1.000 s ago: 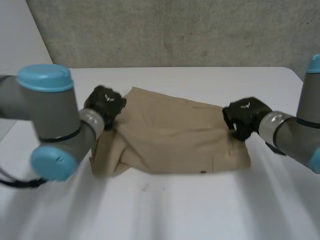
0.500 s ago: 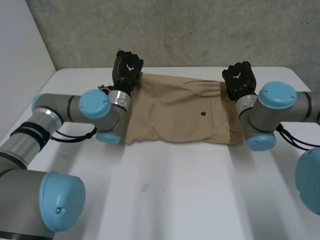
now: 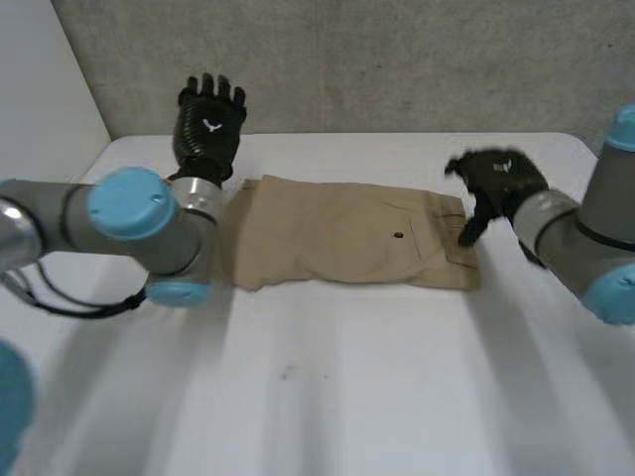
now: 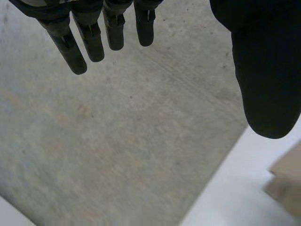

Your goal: Fold the shorts.

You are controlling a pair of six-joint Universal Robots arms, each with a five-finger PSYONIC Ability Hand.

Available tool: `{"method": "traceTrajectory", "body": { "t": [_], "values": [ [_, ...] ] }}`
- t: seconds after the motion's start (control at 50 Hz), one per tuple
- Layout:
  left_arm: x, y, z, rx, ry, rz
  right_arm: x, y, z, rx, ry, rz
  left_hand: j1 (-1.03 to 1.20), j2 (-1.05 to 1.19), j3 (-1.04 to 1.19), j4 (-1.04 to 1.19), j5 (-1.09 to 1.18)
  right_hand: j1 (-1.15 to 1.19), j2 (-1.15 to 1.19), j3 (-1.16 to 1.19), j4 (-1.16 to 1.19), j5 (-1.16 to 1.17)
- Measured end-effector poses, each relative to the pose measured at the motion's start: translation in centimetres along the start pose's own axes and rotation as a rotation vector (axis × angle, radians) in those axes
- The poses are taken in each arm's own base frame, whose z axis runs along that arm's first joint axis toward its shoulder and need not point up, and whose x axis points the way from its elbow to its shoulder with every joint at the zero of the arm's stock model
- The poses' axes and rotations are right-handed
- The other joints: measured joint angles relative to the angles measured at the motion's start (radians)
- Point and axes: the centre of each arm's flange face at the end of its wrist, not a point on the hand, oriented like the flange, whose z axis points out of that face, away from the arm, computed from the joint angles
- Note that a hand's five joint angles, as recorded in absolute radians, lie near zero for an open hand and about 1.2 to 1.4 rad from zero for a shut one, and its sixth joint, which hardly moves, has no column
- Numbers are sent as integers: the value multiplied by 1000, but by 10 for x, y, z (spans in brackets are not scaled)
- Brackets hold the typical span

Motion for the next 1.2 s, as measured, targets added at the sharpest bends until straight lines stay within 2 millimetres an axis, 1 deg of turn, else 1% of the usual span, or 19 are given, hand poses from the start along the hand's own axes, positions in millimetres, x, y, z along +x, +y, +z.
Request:
{"method": "traceTrajectory", "body": {
  "t": [0.12,0.24,0.42,0.44,0.46,0.48,0.5,0.54,0.62,0.68,0.78,0.92,1.0,1.04,1.06,1.08,1.1,1.18,1.2],
  "values": [
    [-16,-8,-35,-118,62,-148,-3,27,-13,-115,-60,109,0,0,0,0,-1,100,110,114,124,101],
    [-18,-4,-68,-280,132,-288,-4,60,-4,-138,-59,134,0,-1,0,0,0,183,215,215,221,194],
    [-19,-3,-91,-396,174,-342,-6,87,18,-102,-36,109,0,-1,0,0,0,361,415,413,418,384],
    [-20,-3,-93,-398,175,-342,-5,89,21,-95,-30,103,0,-1,0,0,0,419,477,476,481,446],
    [-20,-4,-93,-398,175,-341,-5,90,22,-90,-26,99,0,-1,0,0,0,566,697,693,699,657],
    [-20,-4,-94,-398,175,-341,-5,91,23,-88,-24,97,0,-1,0,0,-2,572,723,719,713,670],
    [-21,-5,-94,-395,173,-340,-3,92,25,-81,-14,86,0,-1,0,0,0,628,834,815,841,775],
    [-22,-6,-95,-393,172,-339,-2,92,25,-78,-5,79,0,-1,0,0,0,631,836,819,850,779],
    [-25,-10,-94,-381,165,-336,10,82,19,-72,53,47,0,-1,0,0,0,631,837,825,861,783],
    [-29,-14,-95,-372,157,-335,20,68,7,-72,91,14,0,-1,0,0,0,654,837,825,862,794],
    [-41,-22,-99,-361,137,-333,34,55,-12,-103,126,-69,0,-1,0,0,-1,656,837,825,862,805],
    [-62,-30,-106,-349,100,-331,58,48,-26,-199,151,-374,0,-1,0,0,0,667,837,825,862,805],
    [-66,-32,-109,-345,92,-331,59,38,-25,-192,150,-514,0,-1,0,0,0,676,837,825,862,805],
    [-68,-34,-110,-337,87,-331,45,17,-21,-132,130,-641,0,-1,0,0,0,684,837,825,862,805],
    [-68,-34,-110,-337,87,-331,45,17,-21,-132,130,-641,0,-1,0,0,0,684,837,825,862,805],
    [-69,-35,-109,-330,84,-332,29,2,-18,-74,106,-694,0,-1,0,0,0,684,837,825,862,805],
    [-69,-36,-109,-329,84,-333,25,0,-18,-62,100,-703,0,-1,0,0,0,684,837,825,862,805],
    [-70,-40,-104,-304,77,-338,-34,-22,-11,102,-17,-765,0,-1,0,0,0,684,837,849,862,817],
    [-70,-41,-103,-300,75,-338,-42,-23,-10,122,-34,-769,0,-1,0,0,-2,684,837,849,862,817]
  ]
}}
